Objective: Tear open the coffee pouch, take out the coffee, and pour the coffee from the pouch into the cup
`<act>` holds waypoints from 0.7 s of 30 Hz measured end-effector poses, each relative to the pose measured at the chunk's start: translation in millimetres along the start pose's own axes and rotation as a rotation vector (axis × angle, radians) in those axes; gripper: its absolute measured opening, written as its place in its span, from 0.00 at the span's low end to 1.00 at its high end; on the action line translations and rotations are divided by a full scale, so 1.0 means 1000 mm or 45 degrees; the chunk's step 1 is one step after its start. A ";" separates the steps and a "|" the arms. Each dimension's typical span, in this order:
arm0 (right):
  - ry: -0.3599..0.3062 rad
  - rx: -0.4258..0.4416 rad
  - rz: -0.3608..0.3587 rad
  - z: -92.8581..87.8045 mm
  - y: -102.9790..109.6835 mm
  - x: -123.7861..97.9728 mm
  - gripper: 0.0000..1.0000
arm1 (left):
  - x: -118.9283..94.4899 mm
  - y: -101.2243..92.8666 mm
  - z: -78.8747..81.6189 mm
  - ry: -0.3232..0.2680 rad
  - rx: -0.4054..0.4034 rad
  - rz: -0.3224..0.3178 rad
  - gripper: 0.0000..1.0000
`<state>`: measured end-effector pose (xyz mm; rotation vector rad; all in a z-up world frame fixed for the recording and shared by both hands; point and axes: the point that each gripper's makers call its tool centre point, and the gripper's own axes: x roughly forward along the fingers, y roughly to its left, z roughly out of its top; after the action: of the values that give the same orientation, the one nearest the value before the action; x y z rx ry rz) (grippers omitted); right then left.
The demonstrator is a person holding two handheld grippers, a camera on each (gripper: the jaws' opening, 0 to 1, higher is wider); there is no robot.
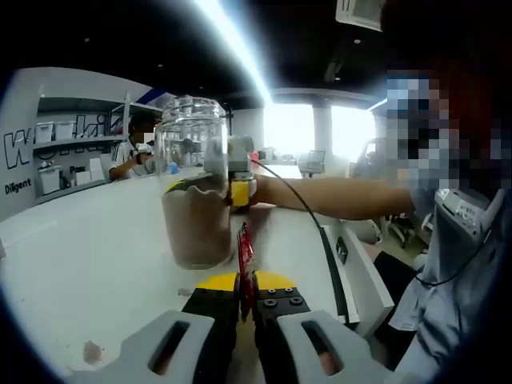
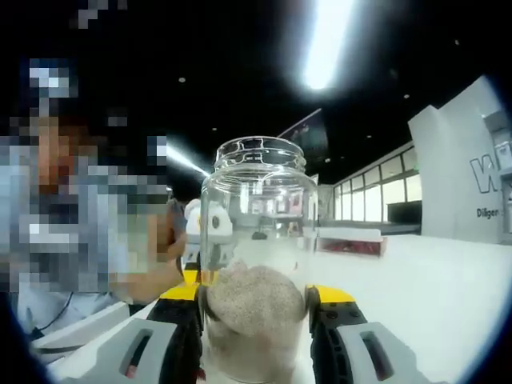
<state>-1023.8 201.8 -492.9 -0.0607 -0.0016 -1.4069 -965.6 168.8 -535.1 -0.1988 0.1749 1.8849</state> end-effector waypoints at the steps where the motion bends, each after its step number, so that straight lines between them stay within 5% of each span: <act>1: 0.000 0.001 0.003 0.000 0.001 0.000 0.53 | 0.000 0.000 0.000 -0.001 0.000 -0.001 0.08; 21: 0.017 -0.001 0.053 -0.001 0.010 0.004 0.52 | -0.001 -0.001 0.000 -0.002 0.001 -0.008 0.08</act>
<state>-1013.3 199.1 -494.3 -0.0512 0.0112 -1.3654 -964.6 168.5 -534.6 -0.1970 0.1740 1.8788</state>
